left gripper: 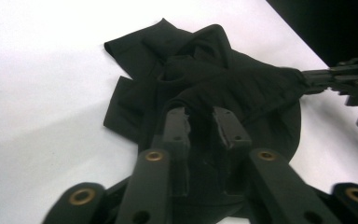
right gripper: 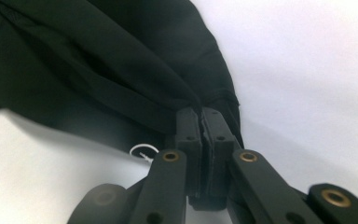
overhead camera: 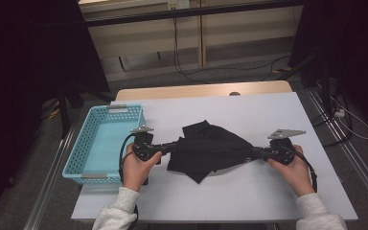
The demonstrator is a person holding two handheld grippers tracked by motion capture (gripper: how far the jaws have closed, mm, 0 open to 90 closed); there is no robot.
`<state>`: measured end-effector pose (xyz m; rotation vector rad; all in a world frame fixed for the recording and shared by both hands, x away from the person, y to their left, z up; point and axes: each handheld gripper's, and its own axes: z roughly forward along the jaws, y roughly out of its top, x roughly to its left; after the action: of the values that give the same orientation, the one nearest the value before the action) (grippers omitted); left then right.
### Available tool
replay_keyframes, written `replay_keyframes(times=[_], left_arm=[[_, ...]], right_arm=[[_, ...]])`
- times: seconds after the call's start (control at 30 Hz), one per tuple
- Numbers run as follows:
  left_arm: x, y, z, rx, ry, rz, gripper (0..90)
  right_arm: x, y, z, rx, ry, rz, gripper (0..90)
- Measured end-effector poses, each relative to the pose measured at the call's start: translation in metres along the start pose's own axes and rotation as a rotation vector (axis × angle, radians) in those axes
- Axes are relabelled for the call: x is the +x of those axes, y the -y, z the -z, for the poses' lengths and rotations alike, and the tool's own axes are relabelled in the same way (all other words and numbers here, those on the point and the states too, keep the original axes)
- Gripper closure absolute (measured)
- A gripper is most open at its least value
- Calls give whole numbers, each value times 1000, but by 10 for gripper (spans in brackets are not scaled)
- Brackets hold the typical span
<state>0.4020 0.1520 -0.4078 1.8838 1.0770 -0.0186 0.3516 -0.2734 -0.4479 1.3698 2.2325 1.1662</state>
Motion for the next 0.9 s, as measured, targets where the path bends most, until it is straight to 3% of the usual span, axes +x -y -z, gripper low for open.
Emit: replay_keyframes(times=[0.1,0.23,0.37,0.5,0.77,0.9], left_arm=[[1,1,1,-29,-13,-41,583],[1,4,0,-30,-52,-101,410],[1,8,2,-17,-85,-121,301],[-1,10,2,3,-99,-149,269],[-2,9,-16,18,-133,-192,340],[-1,9,-25,-4,-96,-190,418]], right_arm=[[0,0,-4,13,-6,15,873],[1,0,-6,22,-7,18,871],[1,0,-5,19,-1,23,871],[2,0,-5,24,-1,34,870],[2,0,-1,6,0,33,870],[1,0,-1,2,-4,21,871]])
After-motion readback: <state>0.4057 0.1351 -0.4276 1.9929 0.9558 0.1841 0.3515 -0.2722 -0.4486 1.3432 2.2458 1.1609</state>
